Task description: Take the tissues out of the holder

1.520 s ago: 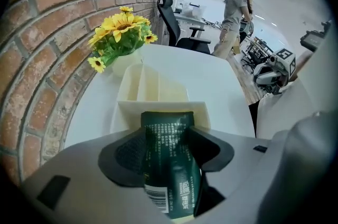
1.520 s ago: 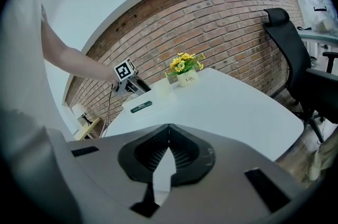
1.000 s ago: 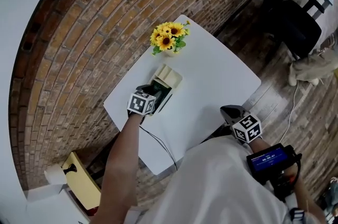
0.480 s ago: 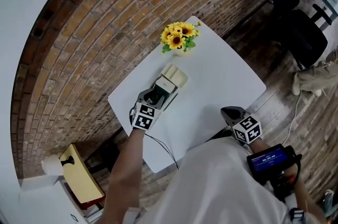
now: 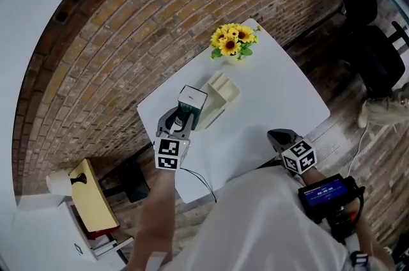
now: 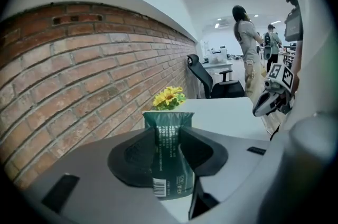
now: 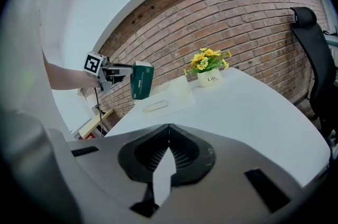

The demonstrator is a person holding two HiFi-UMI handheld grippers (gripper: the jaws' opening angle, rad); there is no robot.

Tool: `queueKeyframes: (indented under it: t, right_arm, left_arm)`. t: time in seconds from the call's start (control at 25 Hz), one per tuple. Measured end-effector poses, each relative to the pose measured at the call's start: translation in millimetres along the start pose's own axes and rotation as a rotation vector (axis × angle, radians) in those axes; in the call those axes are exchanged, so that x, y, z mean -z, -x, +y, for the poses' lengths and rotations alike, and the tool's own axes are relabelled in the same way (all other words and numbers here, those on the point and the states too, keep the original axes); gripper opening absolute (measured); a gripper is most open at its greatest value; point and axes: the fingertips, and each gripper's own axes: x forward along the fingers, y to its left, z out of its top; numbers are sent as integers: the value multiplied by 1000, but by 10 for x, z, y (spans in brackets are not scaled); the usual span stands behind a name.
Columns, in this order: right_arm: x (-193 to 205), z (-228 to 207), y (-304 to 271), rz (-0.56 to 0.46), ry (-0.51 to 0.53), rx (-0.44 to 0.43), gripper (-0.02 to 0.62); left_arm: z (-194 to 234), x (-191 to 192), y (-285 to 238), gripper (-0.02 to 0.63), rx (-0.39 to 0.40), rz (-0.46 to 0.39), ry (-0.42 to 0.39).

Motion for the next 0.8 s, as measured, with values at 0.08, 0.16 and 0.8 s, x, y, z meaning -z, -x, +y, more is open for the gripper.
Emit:
queueKeyframes:
  t: [0.08,0.16,0.8]
  right_arm:
    - [-25,36,-51,8,15,-19,6]
    - [-61,84,-115,18,31,-44,6]
    - [-102,567,-564,83,116,-171,6]
  left_arm:
    - [80,-44,165,161,-37,-25,32]
    - [154,-52,325,160,-69,-37,66]
    - [133,1314,1076,160,-118,241,187]
